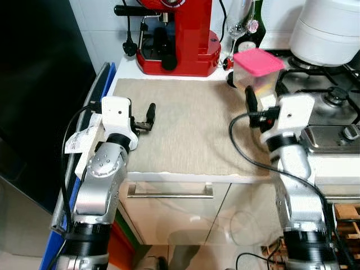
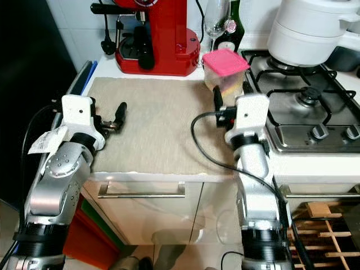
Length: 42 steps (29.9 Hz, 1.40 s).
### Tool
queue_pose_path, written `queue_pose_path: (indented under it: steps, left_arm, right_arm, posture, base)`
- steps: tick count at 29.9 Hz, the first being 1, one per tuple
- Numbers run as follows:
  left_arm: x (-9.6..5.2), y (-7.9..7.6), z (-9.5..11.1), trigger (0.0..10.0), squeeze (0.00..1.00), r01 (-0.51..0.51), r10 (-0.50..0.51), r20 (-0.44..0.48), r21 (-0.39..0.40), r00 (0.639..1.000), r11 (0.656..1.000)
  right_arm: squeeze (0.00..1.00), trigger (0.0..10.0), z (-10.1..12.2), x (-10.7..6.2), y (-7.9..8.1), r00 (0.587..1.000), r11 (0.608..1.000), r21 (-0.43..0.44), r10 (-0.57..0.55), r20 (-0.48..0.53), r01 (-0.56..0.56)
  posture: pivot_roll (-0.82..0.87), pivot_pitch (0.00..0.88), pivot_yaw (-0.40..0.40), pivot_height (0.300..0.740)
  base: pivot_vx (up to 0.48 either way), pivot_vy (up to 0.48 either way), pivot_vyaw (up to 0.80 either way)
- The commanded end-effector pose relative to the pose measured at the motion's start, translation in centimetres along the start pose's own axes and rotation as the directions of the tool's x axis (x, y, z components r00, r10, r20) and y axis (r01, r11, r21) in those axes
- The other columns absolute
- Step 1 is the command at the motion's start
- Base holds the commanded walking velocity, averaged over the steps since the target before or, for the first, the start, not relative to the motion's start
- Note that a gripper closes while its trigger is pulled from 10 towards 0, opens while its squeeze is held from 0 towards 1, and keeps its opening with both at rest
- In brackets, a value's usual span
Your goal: Restocking fridge
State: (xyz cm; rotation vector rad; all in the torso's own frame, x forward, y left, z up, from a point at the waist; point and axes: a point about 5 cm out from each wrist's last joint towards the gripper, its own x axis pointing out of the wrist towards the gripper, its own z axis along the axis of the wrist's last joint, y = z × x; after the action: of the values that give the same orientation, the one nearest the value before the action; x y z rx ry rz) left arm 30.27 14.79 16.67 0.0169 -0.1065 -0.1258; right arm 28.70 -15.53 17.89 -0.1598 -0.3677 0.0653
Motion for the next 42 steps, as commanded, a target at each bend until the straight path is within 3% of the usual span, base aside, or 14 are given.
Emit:
queue_pose_path:
  steps: [1,3,8,12,21,42]
  left_arm:
    - [-0.8,0.1,1.1,10.0,0.0,-0.003,0.002,0.058,0.013,0.998,1.0]
    - [-1.9,-0.3,1.4,10.0,0.0,0.006,-0.009,0.061,0.039,0.998,0.999]
    - [-1.4,-1.3,0.3,10.0,0.0,0.025,-0.027,0.023,0.065,0.999,0.998]
    - [-0.5,-1.4,0.0,10.0,0.0,0.027,-0.029,0.024,0.061,0.999,0.998]
    - [0.6,-1.8,0.8,10.0,0.0,0.038,-0.042,0.064,0.06,0.997,0.997]
    - [1.0,-2.2,0.8,10.0,0.0,0.046,-0.048,0.063,0.027,0.997,0.999]
  right_arm:
    - [0.0,0.0,1.3,-0.6,-0.3,0.998,0.999,-0.034,-0.028,0.059,0.03]
    - [0.0,0.0,1.3,-1.9,-0.8,0.997,0.996,-0.056,-0.063,0.051,0.066]
    - [0.0,0.0,0.4,-2.3,-0.5,0.997,0.995,-0.066,-0.067,0.024,0.068]
    - [0.0,0.0,-0.7,-1.9,-0.7,0.99,0.989,-0.052,-0.14,-0.014,0.139]
    - [0.0,0.0,-1.1,-1.5,-0.4,0.991,0.99,-0.049,-0.134,-0.023,0.133]
    - [0.0,0.0,-1.9,-0.9,0.5,0.997,0.996,-0.051,-0.072,-0.034,0.071]
  posture:
    - [-0.05,0.006,0.02,0.74]
    - [-0.04,0.007,0.014,0.74]
    - [-0.05,0.002,0.013,0.74]
    - [-0.06,0.0,0.016,0.74]
    - [-0.06,0.0,0.004,0.74]
    - [-0.07,0.0,-0.003,0.74]
  base:
    - [0.0,0.0,0.0]
    - [0.0,0.0,0.0]
    - [0.0,0.0,0.0]
    - [0.0,0.0,0.0]
    - [0.0,0.0,0.0]
    - [-0.289,0.0,0.0]
